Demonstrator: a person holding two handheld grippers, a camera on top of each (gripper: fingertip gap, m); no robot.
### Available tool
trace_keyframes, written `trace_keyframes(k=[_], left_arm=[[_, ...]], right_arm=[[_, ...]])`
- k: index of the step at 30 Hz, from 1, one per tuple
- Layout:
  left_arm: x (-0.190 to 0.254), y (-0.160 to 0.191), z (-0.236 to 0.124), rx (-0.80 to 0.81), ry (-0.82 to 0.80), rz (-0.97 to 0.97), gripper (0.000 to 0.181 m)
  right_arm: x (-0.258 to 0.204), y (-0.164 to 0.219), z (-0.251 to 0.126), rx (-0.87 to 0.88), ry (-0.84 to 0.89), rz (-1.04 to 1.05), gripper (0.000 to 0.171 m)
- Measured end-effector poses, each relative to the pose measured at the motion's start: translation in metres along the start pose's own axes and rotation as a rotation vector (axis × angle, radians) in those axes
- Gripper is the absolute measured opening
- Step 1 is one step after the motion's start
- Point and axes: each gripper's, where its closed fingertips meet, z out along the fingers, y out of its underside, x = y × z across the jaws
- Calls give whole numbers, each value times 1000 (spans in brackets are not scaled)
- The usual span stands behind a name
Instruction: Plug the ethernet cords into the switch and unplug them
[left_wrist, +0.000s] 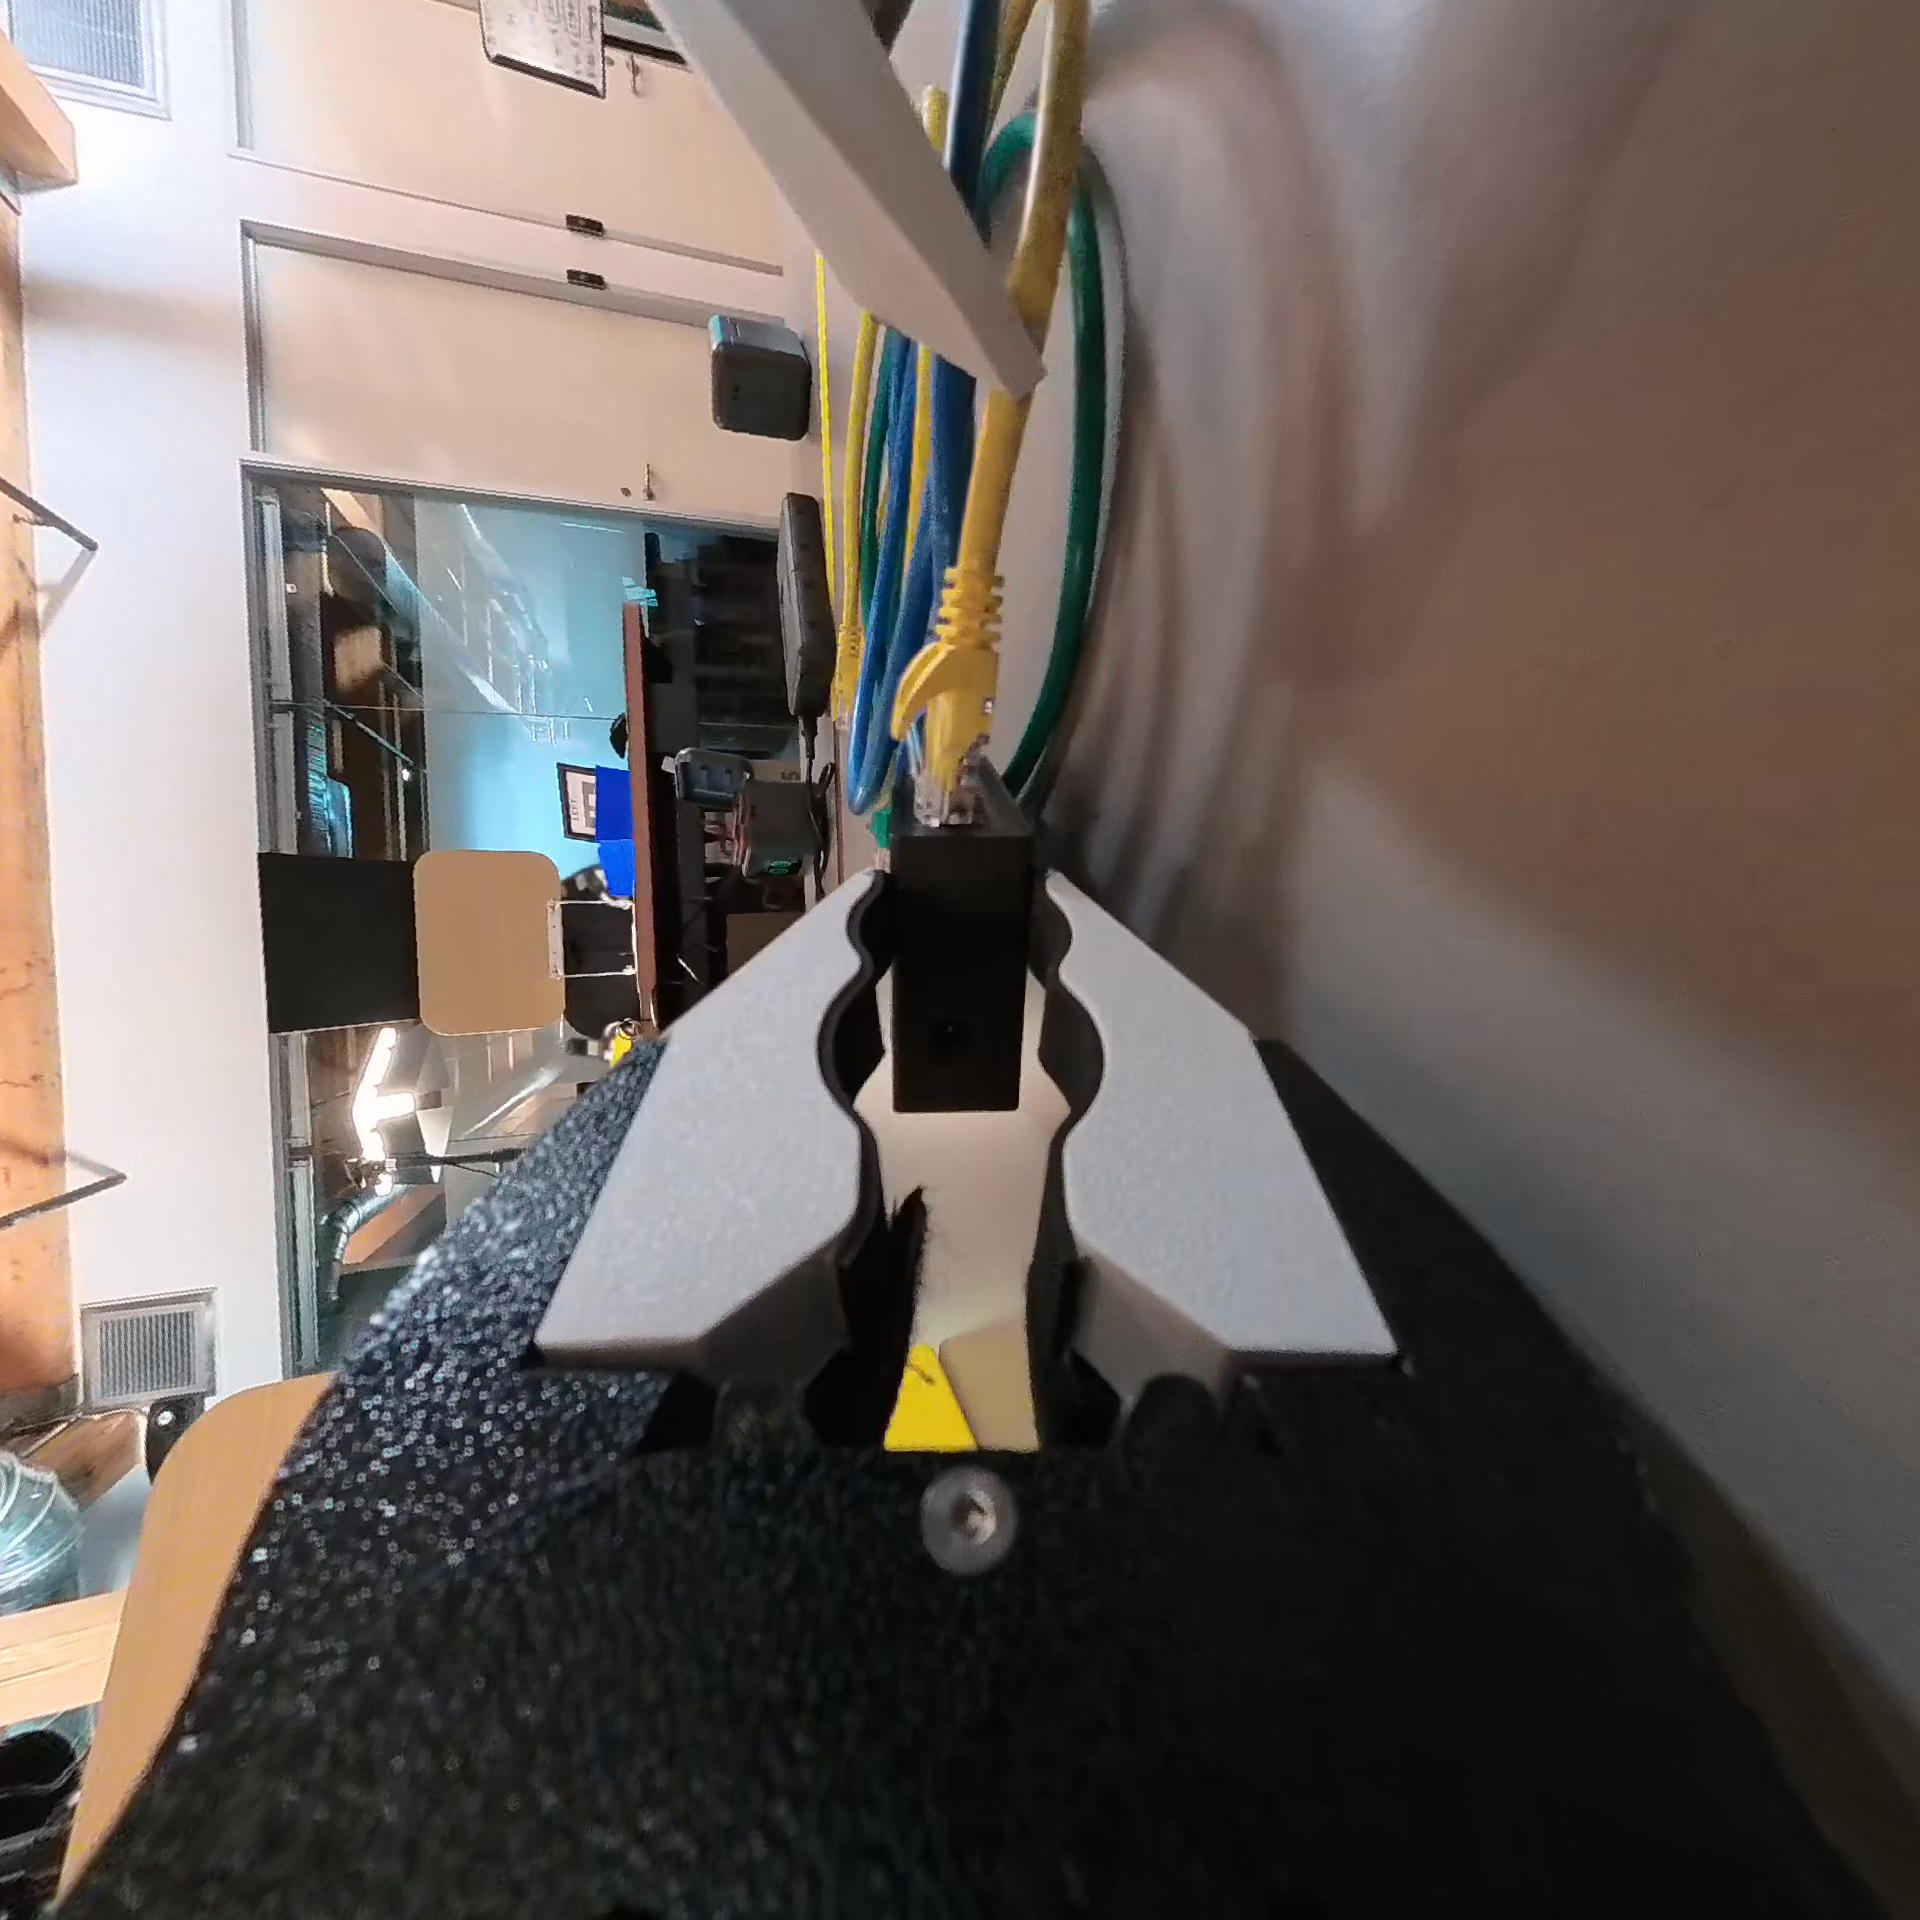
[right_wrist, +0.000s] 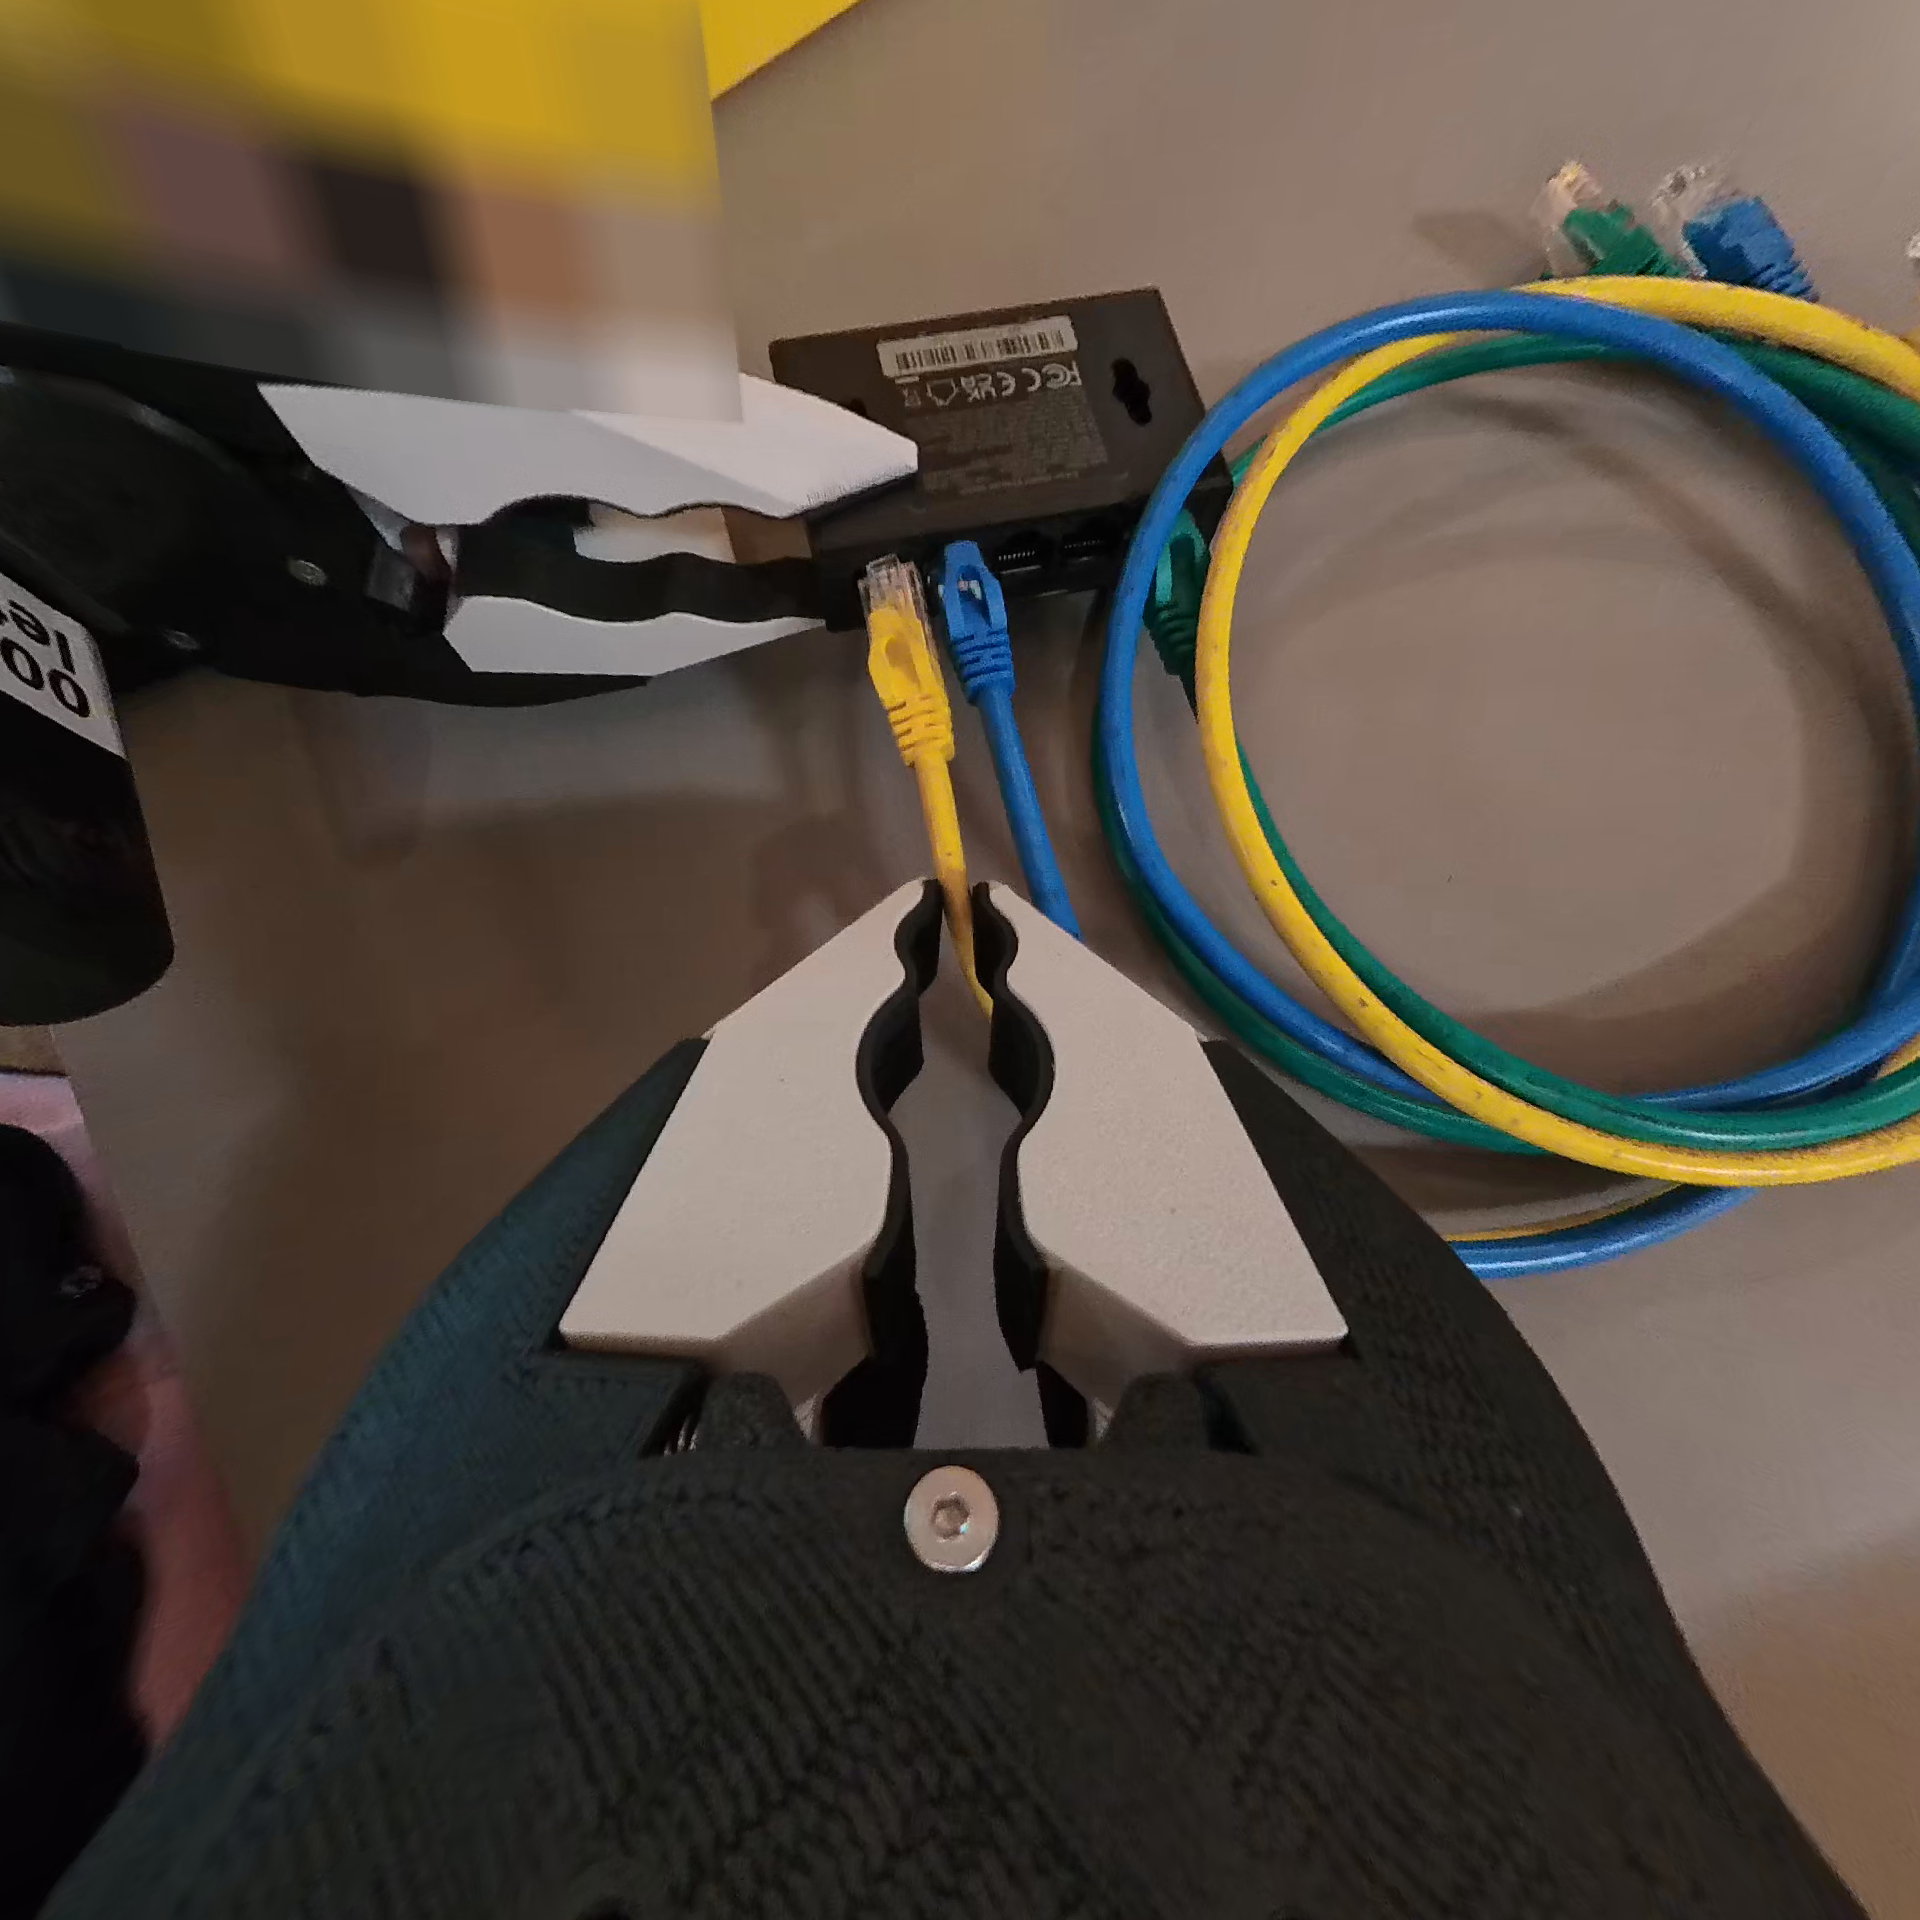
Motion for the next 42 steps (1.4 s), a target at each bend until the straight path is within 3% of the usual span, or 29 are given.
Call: trace_keyframes(k=[13, 42], left_arm=[[0, -2, 0, 14, 12, -36, 23], [0, -1, -1, 23, 21, -42, 23]], right_arm=[[-3, 7, 3, -91, -7, -20, 4], [1, -11, -8, 7, -34, 56, 4]])
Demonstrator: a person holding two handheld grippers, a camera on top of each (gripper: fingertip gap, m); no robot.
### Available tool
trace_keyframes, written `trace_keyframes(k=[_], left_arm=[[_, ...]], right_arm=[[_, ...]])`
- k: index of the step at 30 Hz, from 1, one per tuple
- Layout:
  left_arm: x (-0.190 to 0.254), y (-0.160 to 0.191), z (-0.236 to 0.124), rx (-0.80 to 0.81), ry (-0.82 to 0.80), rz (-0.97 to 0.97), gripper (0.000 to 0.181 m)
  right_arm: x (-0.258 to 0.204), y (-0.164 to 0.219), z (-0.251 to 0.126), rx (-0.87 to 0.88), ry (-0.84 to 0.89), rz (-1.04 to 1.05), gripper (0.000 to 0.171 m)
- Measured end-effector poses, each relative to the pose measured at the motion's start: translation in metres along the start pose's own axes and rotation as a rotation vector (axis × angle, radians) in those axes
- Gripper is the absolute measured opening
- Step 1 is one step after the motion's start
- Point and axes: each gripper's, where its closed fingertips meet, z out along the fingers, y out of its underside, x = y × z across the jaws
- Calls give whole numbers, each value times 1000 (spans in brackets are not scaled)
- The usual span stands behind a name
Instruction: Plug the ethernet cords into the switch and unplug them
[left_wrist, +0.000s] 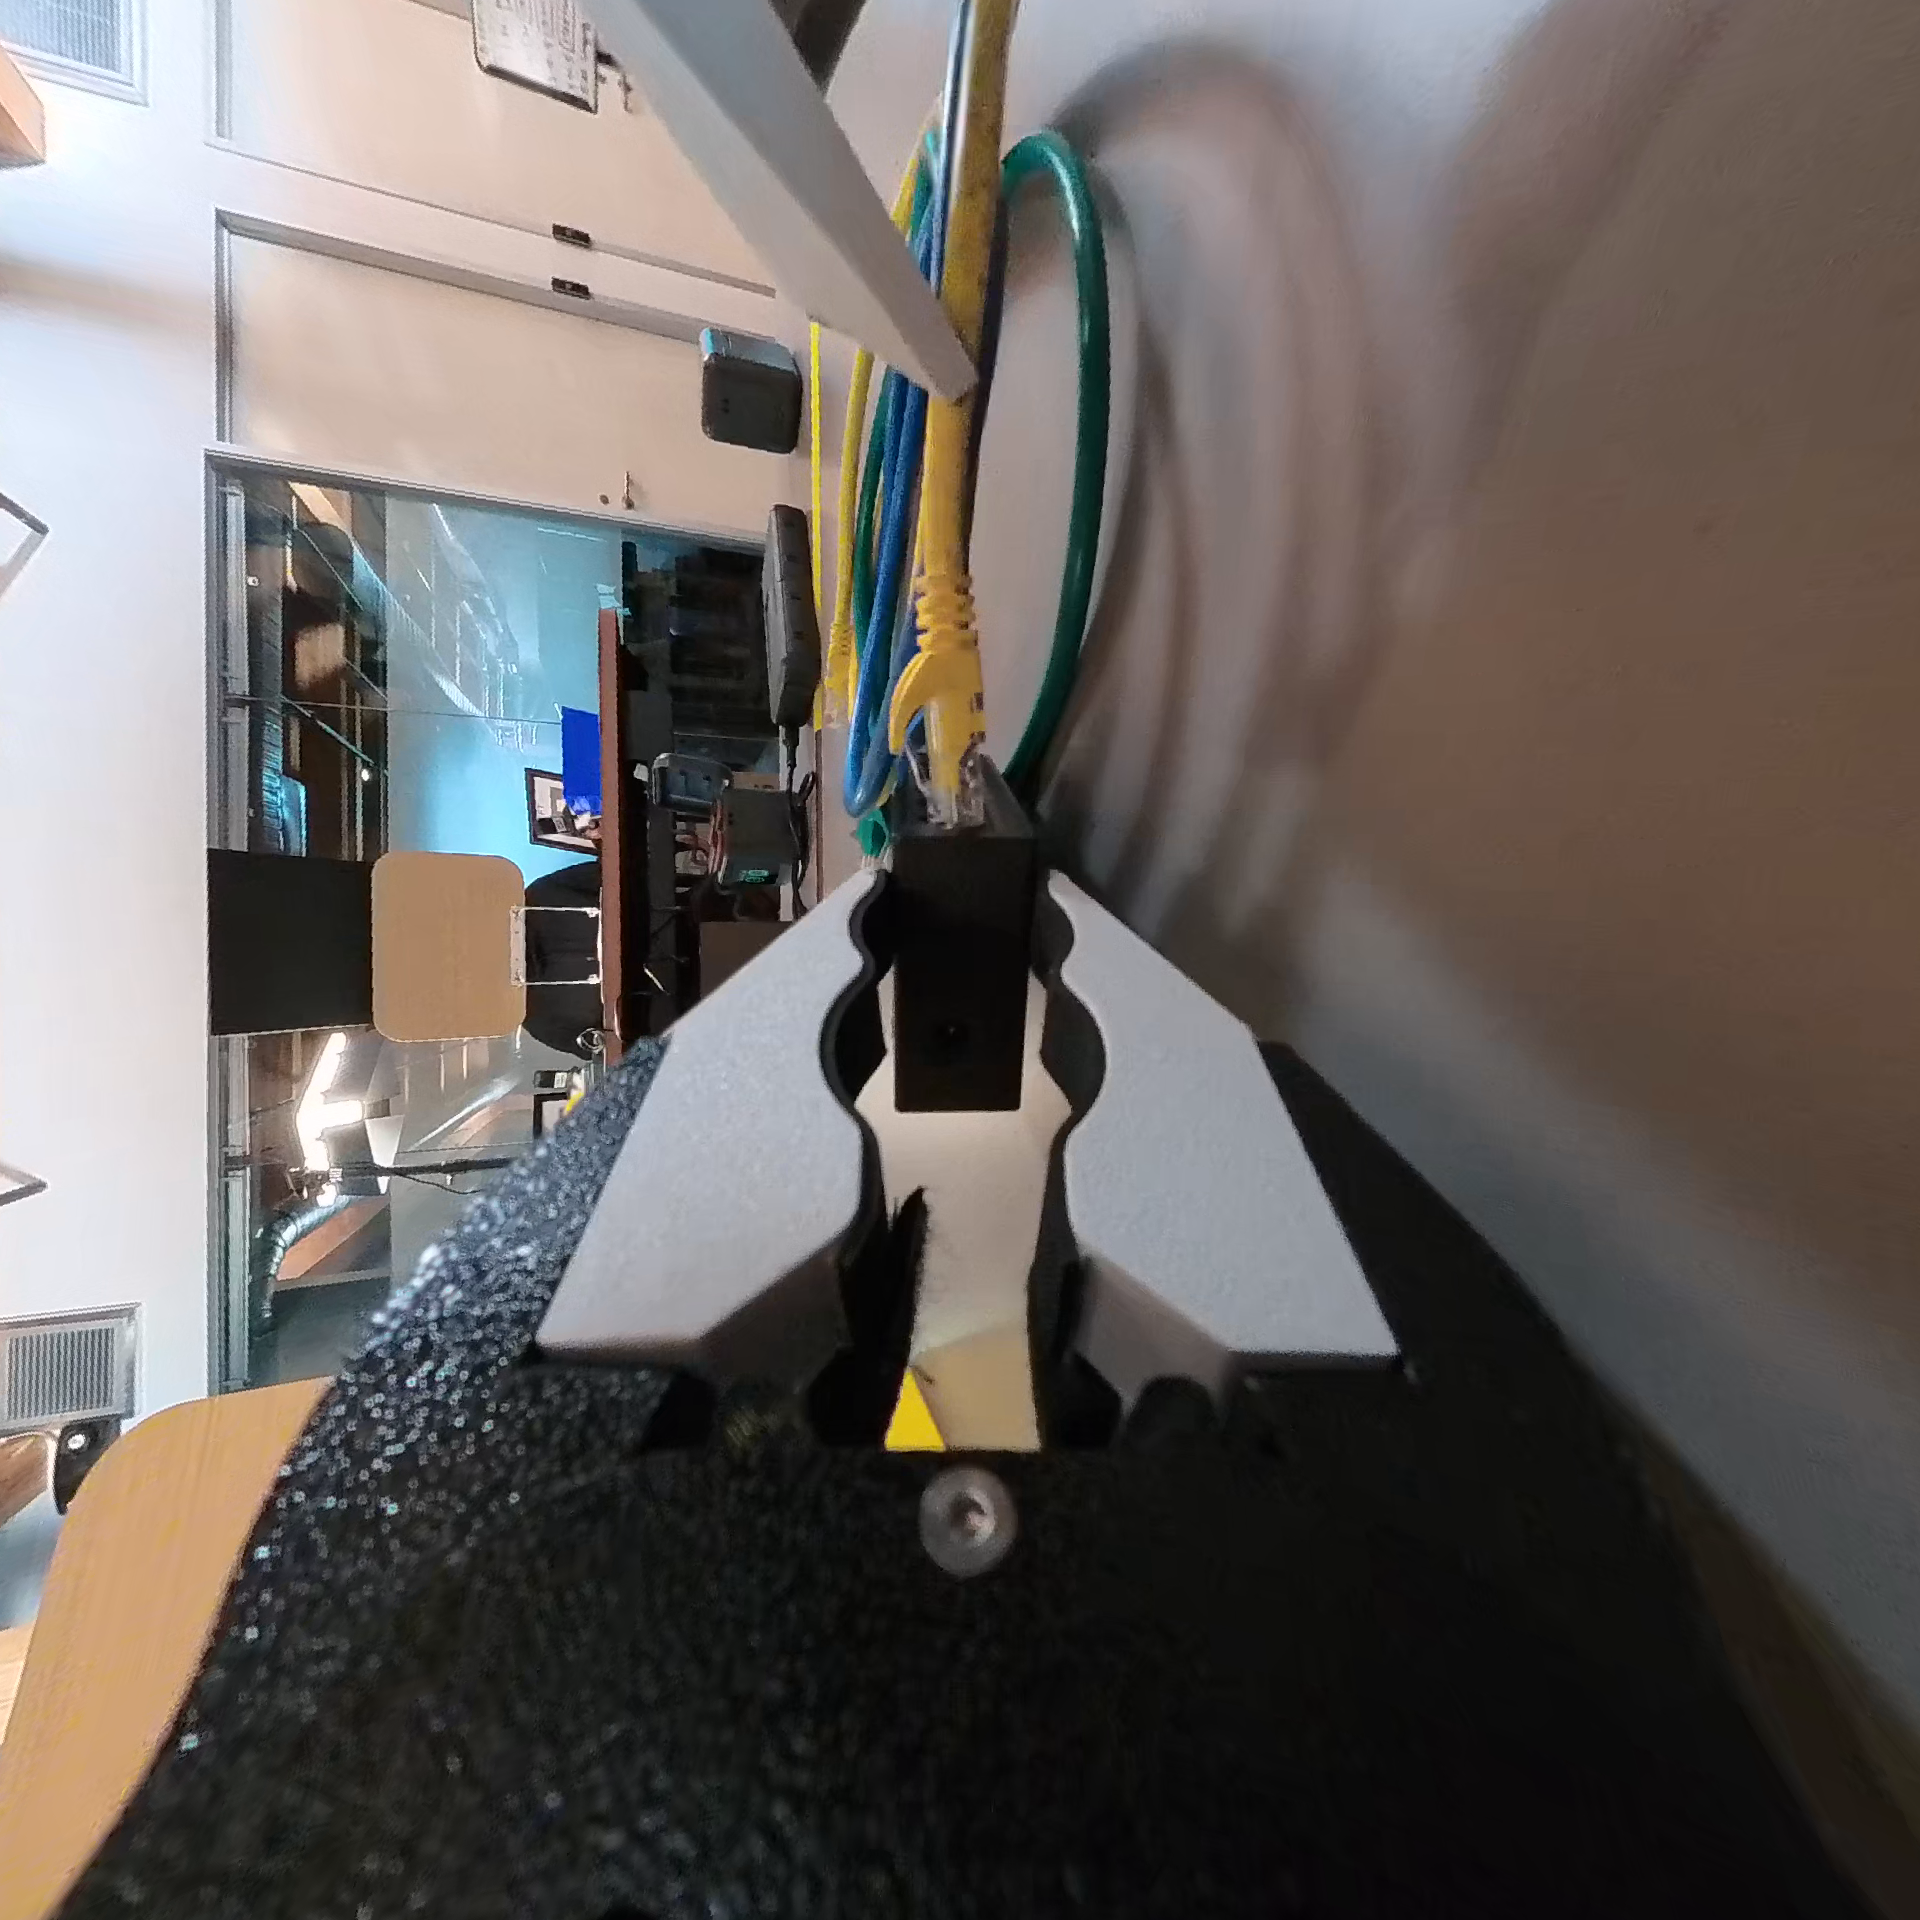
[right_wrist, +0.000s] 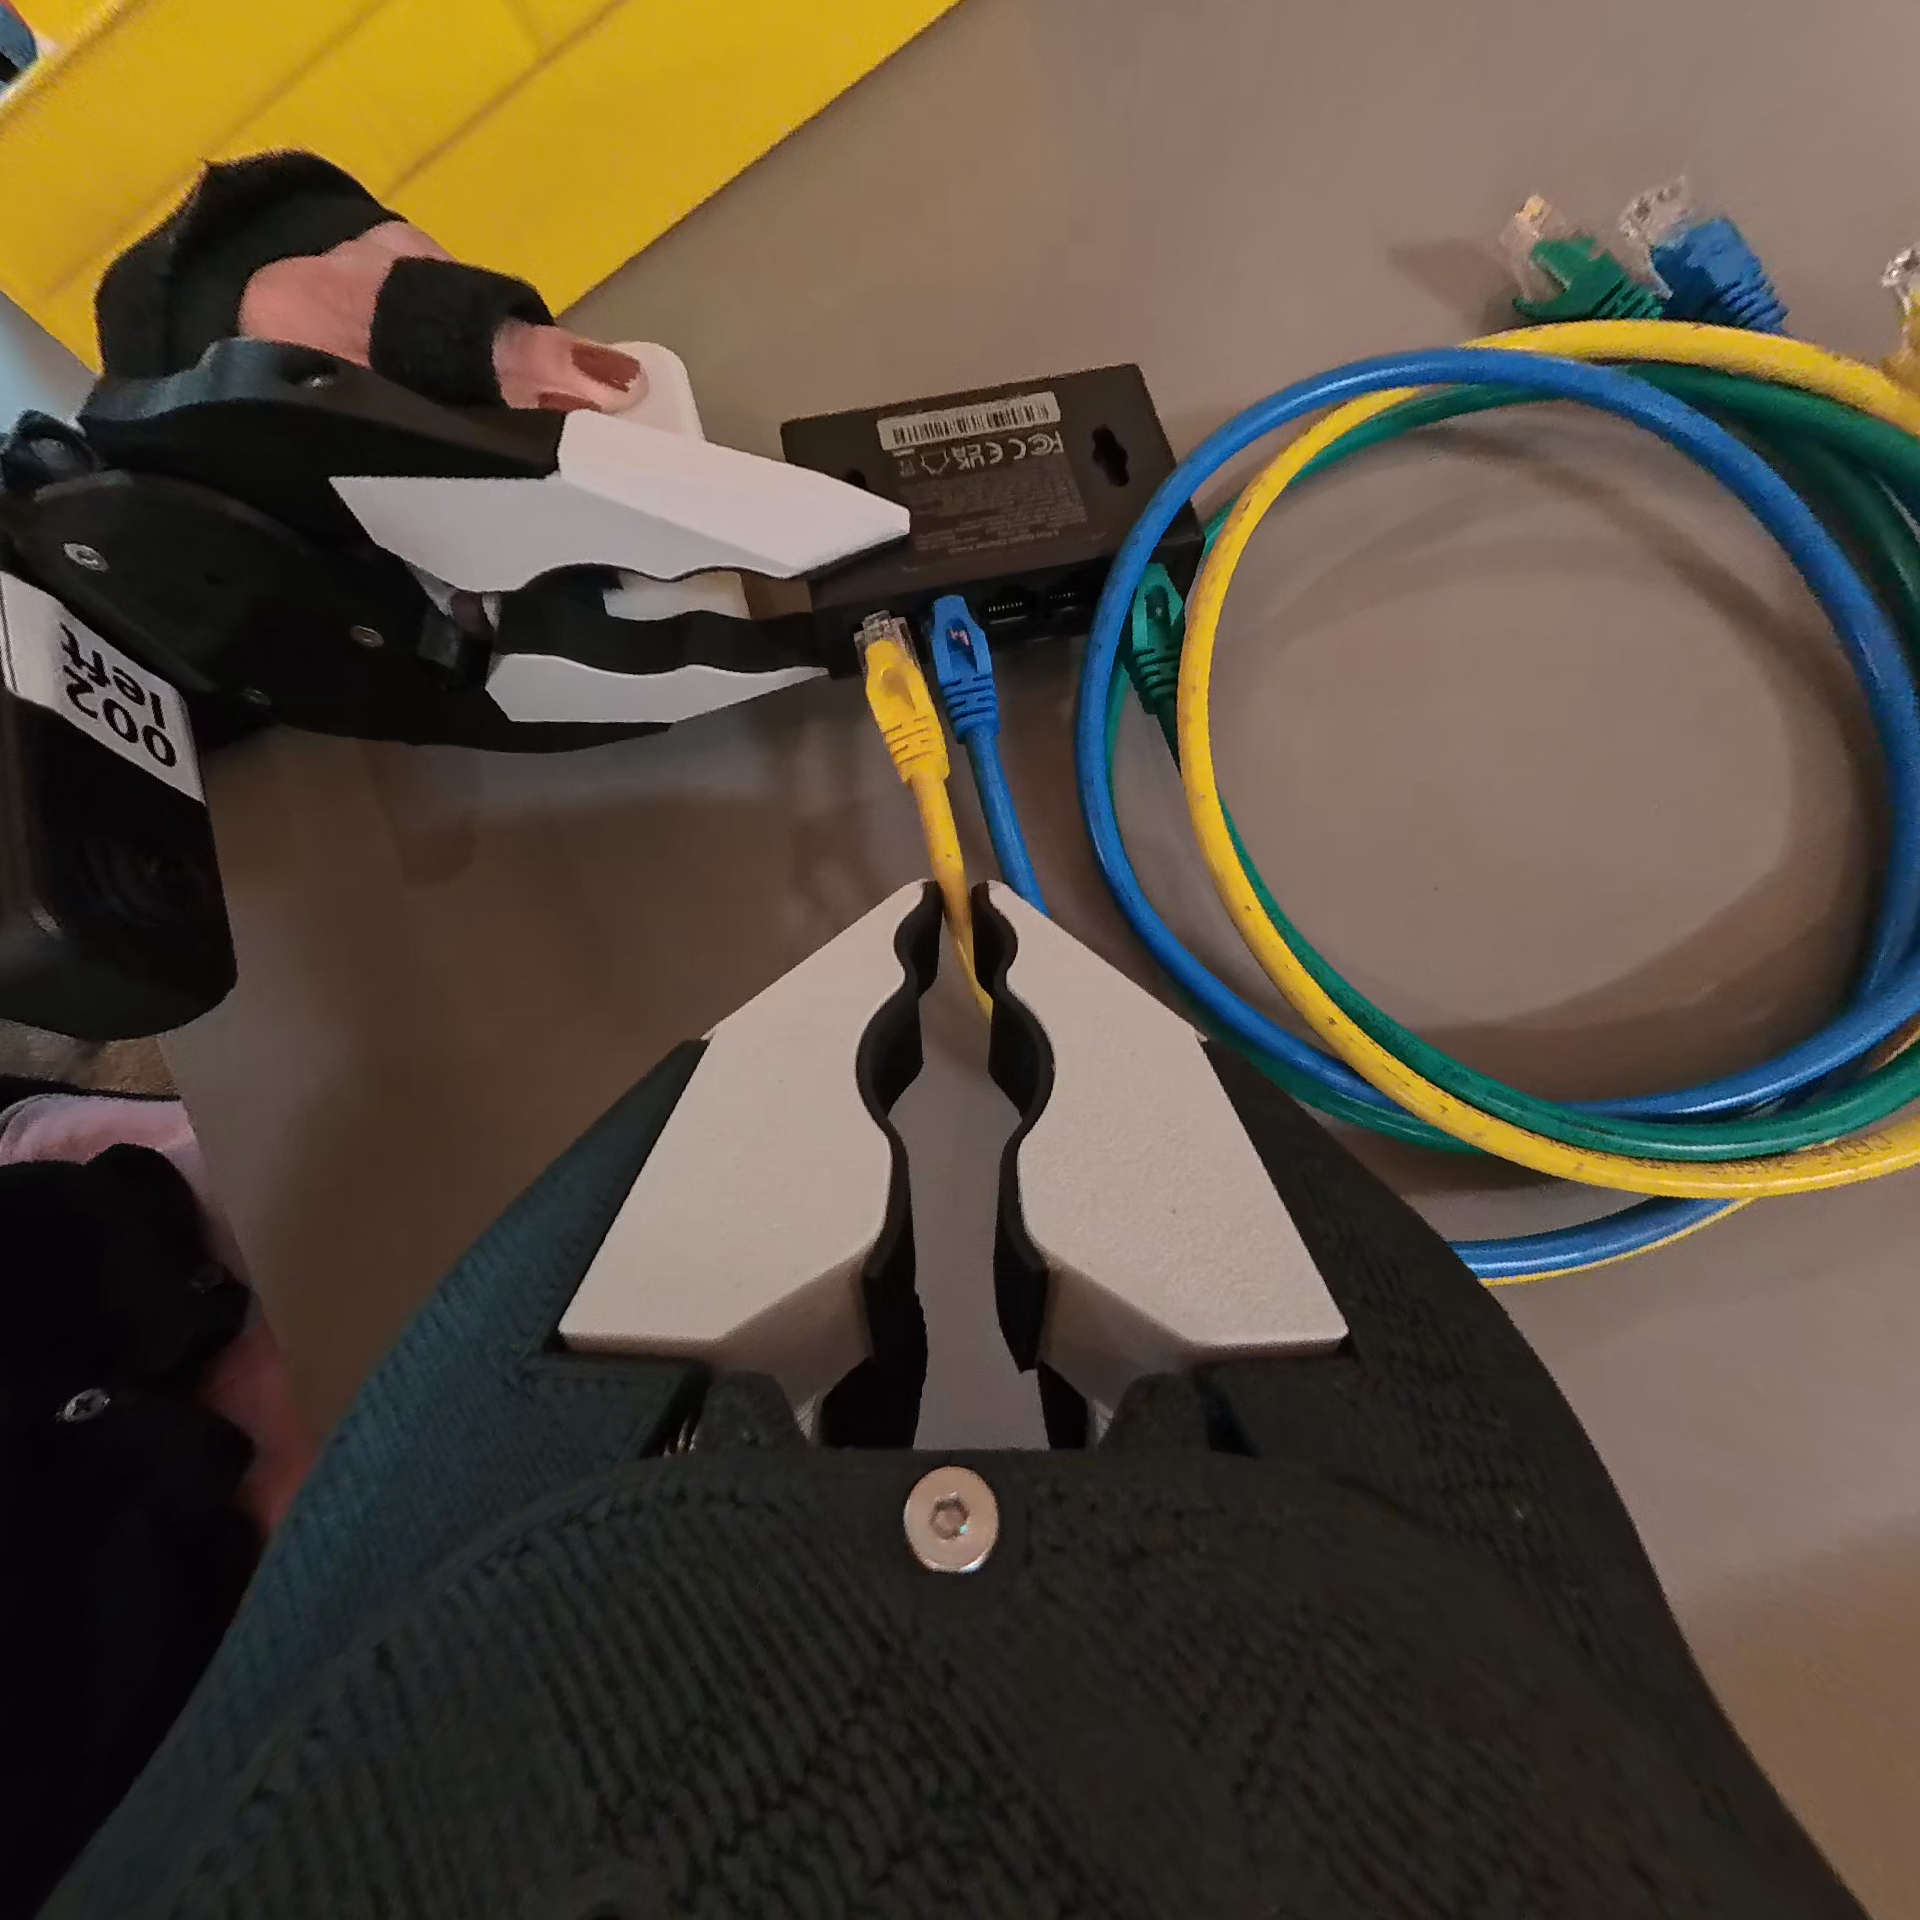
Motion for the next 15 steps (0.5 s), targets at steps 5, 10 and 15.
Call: trace_keyframes(k=[5, 10, 15], left_arm=[[-1, 1, 0, 0, 5, -18, 23], [-2, 2, 0, 4, 13, -68, 23], [-5, 4, -1, 16, 19, -147, 23]], right_arm=[[0, -4, -1, 24, -4, 8, 4], [-1, -7, -2, 42, -4, 11, 4], [-4, -12, -4, 65, -1, 3, 4]])
